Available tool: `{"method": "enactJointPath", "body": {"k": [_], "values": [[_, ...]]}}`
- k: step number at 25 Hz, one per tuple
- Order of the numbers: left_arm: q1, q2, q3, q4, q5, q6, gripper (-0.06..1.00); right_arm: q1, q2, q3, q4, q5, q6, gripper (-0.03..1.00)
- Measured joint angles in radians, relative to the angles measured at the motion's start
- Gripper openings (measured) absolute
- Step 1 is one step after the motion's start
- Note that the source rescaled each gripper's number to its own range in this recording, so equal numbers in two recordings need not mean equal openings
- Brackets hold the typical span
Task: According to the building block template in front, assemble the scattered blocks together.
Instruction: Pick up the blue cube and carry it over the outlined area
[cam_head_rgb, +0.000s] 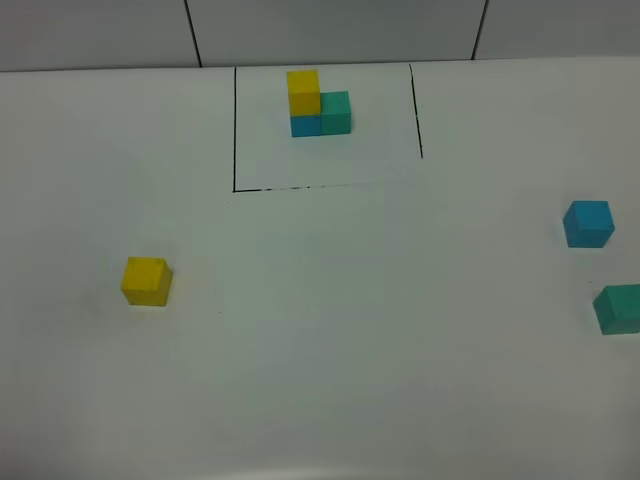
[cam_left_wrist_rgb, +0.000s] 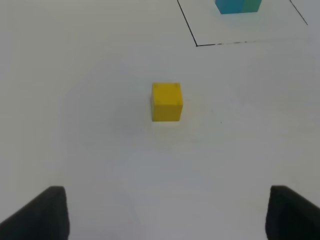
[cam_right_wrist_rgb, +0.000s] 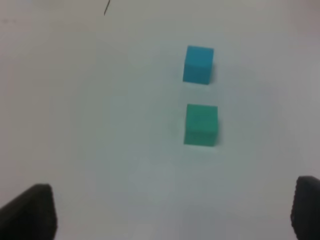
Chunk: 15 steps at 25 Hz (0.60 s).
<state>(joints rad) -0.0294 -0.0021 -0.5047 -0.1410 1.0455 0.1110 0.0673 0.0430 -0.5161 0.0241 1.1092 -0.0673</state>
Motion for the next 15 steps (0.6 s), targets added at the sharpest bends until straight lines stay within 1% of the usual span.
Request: {"method": "enactJointPath", "body": {"k": [4,7,9,11,15], "values": [[0.0,0.0,0.0,0.0,0.0,0.0,0.7,0.0,0.157,-0.036,0.058,-0.009,0.001,0.9],[0.0,0.0,0.0,0.0,0.0,0.0,0.7,0.0,0.342,-0.08,0.09,-0.058,0.004,0.9],[0.0,0.0,0.0,0.0,0.0,0.0,0.7,0.0,0.478,-0.125,0.094,-0.095,0.005,0.9],[0.0,0.0,0.0,0.0,0.0,0.0,0.7,0.0,0.634,-0.197,0.092,-0.117,0.005,0.9],[0.0,0.0,0.0,0.0,0.0,0.0,0.7,0.0,0.966,-0.38,0.06,-0.119,0.004,0.9]]}}
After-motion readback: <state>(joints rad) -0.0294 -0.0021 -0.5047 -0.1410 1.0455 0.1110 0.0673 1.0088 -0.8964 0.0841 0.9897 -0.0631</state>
